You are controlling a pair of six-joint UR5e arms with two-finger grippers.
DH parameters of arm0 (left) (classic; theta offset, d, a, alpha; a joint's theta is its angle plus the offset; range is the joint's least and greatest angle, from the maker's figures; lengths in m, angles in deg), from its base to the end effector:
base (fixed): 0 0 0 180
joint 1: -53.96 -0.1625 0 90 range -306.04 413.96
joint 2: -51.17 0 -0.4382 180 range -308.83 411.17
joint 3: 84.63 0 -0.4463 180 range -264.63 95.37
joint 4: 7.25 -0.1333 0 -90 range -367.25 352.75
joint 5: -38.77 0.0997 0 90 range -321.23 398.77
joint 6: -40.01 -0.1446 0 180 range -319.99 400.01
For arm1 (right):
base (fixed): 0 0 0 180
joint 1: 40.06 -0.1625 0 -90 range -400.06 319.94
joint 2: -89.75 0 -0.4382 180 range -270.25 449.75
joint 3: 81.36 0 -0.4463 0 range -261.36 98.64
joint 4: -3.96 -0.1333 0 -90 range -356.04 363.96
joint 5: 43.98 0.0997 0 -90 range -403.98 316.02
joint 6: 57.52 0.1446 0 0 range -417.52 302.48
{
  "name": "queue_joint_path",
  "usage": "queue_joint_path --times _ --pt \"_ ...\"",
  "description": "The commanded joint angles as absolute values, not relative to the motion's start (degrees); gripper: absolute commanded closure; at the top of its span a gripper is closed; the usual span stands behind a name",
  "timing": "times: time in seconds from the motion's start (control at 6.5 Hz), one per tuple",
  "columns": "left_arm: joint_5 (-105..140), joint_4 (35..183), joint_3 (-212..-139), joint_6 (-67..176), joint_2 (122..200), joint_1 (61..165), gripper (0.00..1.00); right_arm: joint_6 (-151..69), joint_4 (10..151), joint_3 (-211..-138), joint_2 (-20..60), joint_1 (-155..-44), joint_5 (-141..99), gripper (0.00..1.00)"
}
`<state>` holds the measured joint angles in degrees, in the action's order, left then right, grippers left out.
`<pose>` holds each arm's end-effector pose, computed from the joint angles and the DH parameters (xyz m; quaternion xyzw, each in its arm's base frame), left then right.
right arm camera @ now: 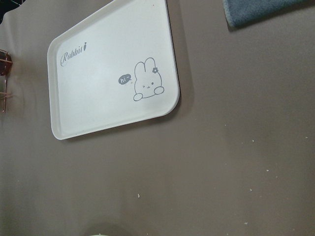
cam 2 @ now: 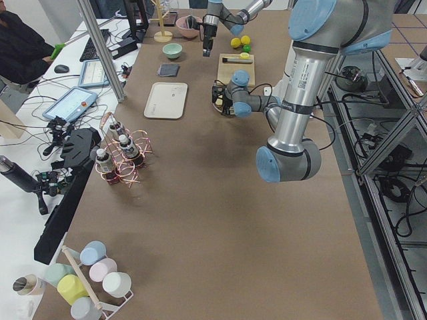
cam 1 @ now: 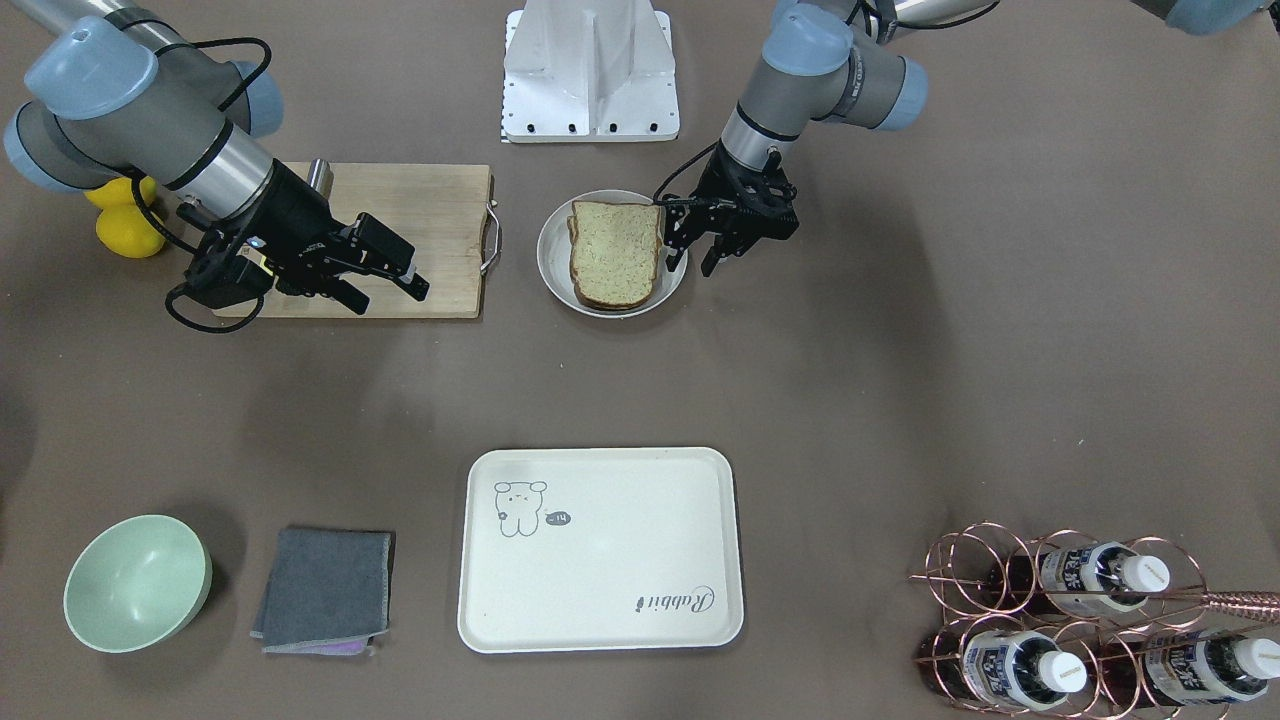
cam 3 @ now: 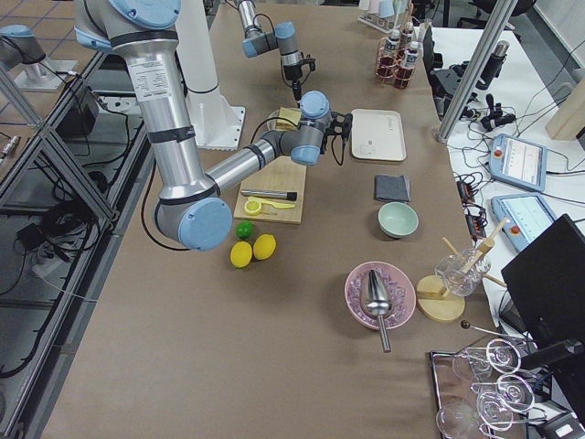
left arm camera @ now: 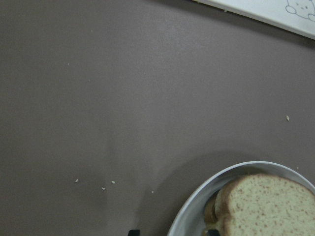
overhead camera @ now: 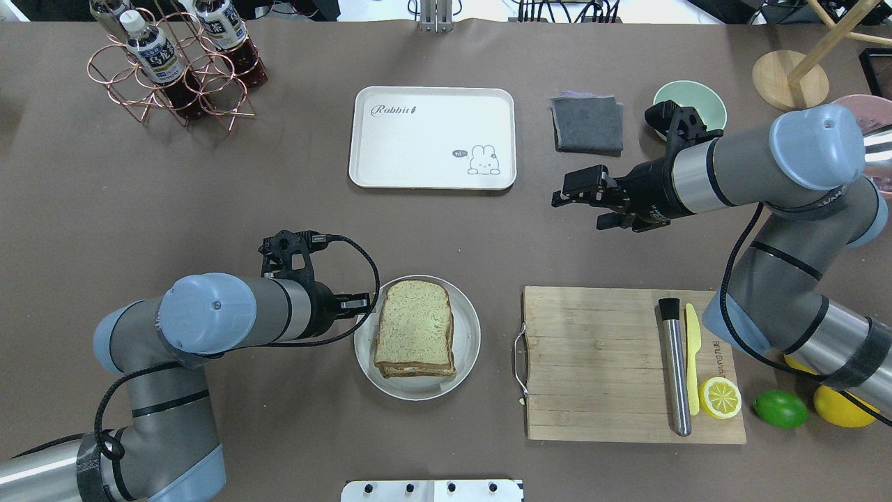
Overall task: Make sandwich and place on tray
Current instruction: 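Move the left gripper to the white plate's rim and grasp it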
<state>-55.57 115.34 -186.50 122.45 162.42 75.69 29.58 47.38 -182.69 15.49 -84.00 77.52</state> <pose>0.6096 -0.3747 0.2955 0.1063 0.5326 -0.0832 0.8356 -0.4371 -0.5014 0.3202 0.0299 -0.6157 0.1177 0.7786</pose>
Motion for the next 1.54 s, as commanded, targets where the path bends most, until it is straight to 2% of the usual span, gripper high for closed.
queue_joint_path --times 0.0,0.46,0.62,0.77,0.92,1.38 --pt "-55.4 116.9 -185.4 122.6 161.6 75.2 0.45 29.6 47.4 -182.6 15.5 -83.9 77.5 0.00" --pt "-52.5 117.6 -185.5 124.5 161.4 72.0 0.46 29.6 47.4 -182.4 15.5 -84.4 77.5 0.00" --pt "-51.7 117.6 -185.4 124.7 161.4 70.6 0.51 29.6 47.4 -182.4 15.5 -84.5 77.5 0.00" --pt "-50.9 117.6 -185.6 124.8 161.3 70.6 0.82 29.6 47.4 -182.4 15.5 -84.6 77.5 0.00" --pt "-50.9 117.6 -185.7 124.7 161.2 70.6 1.00 29.6 47.5 -182.4 15.5 -84.5 77.5 0.00" --pt "-51.8 117.5 -188.0 124.7 161.2 71.8 1.00 29.6 47.4 -182.6 15.5 -84.5 77.5 0.00"
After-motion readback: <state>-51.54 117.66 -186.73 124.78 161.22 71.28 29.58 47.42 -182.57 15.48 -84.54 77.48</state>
